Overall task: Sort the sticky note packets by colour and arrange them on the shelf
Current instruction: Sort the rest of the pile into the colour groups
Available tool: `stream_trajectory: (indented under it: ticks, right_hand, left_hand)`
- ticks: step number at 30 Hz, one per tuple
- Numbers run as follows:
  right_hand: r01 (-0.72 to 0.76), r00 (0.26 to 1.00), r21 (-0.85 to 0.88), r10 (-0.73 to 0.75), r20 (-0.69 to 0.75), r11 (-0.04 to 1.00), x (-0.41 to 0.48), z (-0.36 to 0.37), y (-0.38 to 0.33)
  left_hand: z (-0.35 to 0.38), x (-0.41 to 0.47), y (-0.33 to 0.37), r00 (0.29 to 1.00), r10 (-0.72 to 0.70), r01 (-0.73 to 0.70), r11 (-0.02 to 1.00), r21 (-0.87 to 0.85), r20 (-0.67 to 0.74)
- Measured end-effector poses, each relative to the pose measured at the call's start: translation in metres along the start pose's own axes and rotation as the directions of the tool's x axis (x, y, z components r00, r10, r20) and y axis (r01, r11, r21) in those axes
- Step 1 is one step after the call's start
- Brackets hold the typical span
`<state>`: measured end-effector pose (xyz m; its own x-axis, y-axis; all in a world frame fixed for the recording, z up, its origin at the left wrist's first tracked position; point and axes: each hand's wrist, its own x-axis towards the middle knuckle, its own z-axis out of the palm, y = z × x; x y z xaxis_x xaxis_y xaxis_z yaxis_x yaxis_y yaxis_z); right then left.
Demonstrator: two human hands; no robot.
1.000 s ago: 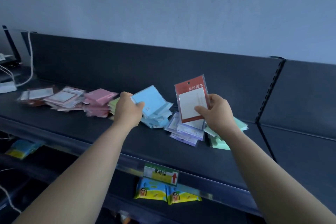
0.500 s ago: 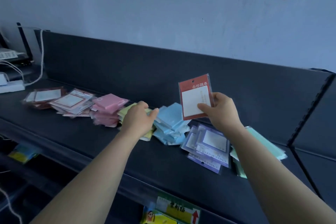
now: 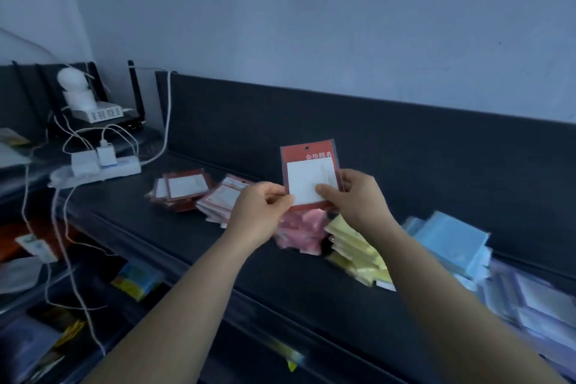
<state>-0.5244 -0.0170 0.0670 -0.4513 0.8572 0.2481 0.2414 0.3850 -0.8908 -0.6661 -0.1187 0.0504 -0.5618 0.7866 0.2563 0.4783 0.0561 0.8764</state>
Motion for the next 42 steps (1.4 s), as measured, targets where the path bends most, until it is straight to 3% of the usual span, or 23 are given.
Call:
stream_trajectory:
  ticks: [10, 17, 22, 28, 32, 37, 42]
  right_hand:
    - [-0.039, 0.998, -0.118, 0.045, 0.053, 0.992, 0.039, 0.148, -0.041]
    - [-0.005, 0.987, -0.292, 0.051, 0.15, 0.956, 0.07, 0.212, -0.052]
    - [-0.022, 0.976, -0.429, 0.113, 0.187, 0.903, 0.087, 0.24, -0.045]
    - [0.049, 0.99, -0.529, 0.03, 0.14, 0.847, 0.087, 0.248, -0.038]
    - [0.044, 0.999, -0.467, -0.029, 0.039, 0.883, 0.074, 0.23, -0.043]
    - [0.053, 0.998, -0.571, -0.059, 0.007, 0.82, 0.053, 0.193, -0.041]
    - [0.026, 0.992, -0.659, -0.102, -0.077, 0.752, 0.025, 0.152, -0.04]
  left_hand:
    - [-0.13, 0.063, -0.082, 0.998, -0.069, 0.069, 0.997, 0.024, -0.004]
    - [-0.171, 0.097, -0.119, 0.996, -0.073, 0.084, 0.976, 0.201, -0.06]
    - [-0.179, 0.116, -0.141, 0.998, -0.062, 0.067, 0.929, 0.363, -0.025]
    - [-0.182, 0.123, -0.16, 0.997, -0.077, 0.068, 0.849, 0.525, -0.006]
    - [-0.181, 0.115, -0.152, 0.998, 0.065, -0.046, 0.77, 0.637, -0.007]
    - [-0.162, 0.101, -0.126, 0.967, 0.253, -0.223, 0.815, 0.534, 0.018]
    - [-0.126, 0.081, -0.097, 0.935, 0.347, -0.342, 0.822, 0.456, 0.075]
